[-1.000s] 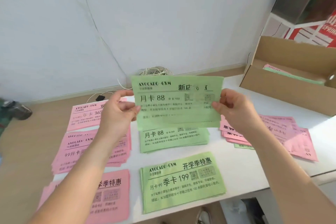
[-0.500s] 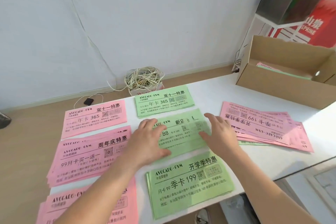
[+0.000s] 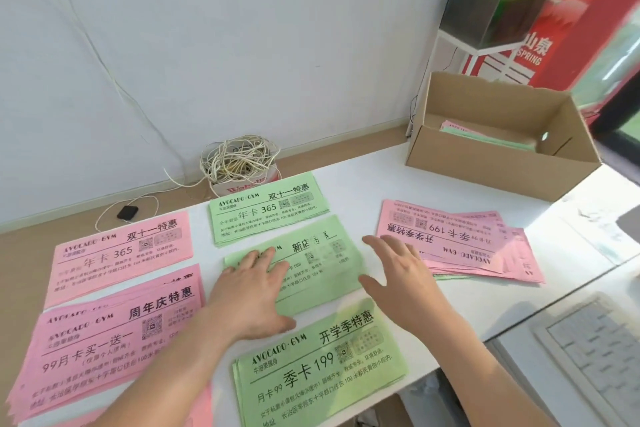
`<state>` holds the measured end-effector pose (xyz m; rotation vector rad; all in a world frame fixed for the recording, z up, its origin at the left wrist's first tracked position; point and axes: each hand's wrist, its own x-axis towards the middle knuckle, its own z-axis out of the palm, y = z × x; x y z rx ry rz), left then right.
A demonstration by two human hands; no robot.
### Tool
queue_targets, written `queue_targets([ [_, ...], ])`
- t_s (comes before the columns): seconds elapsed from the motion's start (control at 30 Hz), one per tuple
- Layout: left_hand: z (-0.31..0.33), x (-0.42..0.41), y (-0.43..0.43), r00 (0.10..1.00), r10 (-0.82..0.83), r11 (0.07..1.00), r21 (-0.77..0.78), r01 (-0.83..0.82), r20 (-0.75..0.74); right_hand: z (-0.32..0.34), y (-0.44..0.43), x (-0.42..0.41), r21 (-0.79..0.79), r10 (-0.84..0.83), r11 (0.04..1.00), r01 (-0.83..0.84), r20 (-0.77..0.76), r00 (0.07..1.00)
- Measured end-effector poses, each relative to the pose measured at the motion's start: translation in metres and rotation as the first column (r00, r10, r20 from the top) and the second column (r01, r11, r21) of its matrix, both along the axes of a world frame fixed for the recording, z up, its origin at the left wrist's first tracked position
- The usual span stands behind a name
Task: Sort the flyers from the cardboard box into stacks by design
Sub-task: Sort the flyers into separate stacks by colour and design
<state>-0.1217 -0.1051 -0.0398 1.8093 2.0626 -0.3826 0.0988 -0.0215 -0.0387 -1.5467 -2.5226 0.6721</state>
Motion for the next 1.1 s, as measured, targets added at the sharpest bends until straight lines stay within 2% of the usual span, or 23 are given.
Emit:
queue_targets([
  [0.2, 0.012, 0.067, 0.046, 0.96, -0.187, 0.947, 0.299, 0.119, 0.21, 0.001, 0.023, 0.084, 0.008, -0.195, 0.981, 0.195, -0.004, 0.981],
  [0.27, 0.006, 0.1, 0.069, 0.933, -0.277, 0.919, 0.348, 0.187, 0.231, -0.005, 0.034, 0.105, -0.008, -0.267, 0.963, 0.269, 0.083, 0.96],
  [0.33, -0.004, 0.13, 0.088, 0.916, -0.344, 0.906, 0.329, 0.267, 0.206, -0.011, 0.043, 0.12, -0.046, -0.29, 0.951, 0.304, 0.195, 0.937],
  [0.4, -0.015, 0.154, 0.104, 0.909, -0.403, 0.892, 0.266, 0.365, 0.105, -0.015, 0.049, 0.13, -0.092, -0.304, 0.937, 0.336, 0.255, 0.918],
  [0.53, -0.021, 0.179, 0.124, 0.903, -0.43, 0.885, 0.197, 0.423, -0.007, -0.018, 0.059, 0.148, -0.03, -0.292, 0.948, 0.316, 0.311, 0.904],
  [0.67, -0.018, 0.174, 0.148, 0.877, -0.474, 0.864, 0.147, 0.481, -0.083, -0.008, 0.064, 0.16, 0.015, -0.211, 0.976, 0.218, 0.327, 0.921],
  [0.8, -0.011, 0.166, 0.165, 0.897, -0.439, 0.877, 0.192, 0.441, -0.057, -0.003, 0.073, 0.165, -0.021, -0.193, 0.979, 0.202, 0.219, 0.956],
  [0.9, -0.013, 0.17, 0.172, 0.931, -0.361, 0.888, 0.285, 0.36, -0.051, -0.005, 0.09, 0.166, -0.078, -0.201, 0.973, 0.218, 0.184, 0.962],
  [1.0, -0.021, 0.175, 0.174, 0.958, -0.276, 0.928, 0.28, 0.246, 0.072, -0.009, 0.086, 0.163, -0.075, -0.147, 0.983, 0.168, 0.226, 0.963],
  [1.1, -0.026, 0.178, 0.192, 0.949, -0.26, 0.929, 0.314, 0.194, 0.182, -0.012, 0.056, 0.155, -0.007, -0.153, 0.988, 0.157, 0.18, 0.972],
])
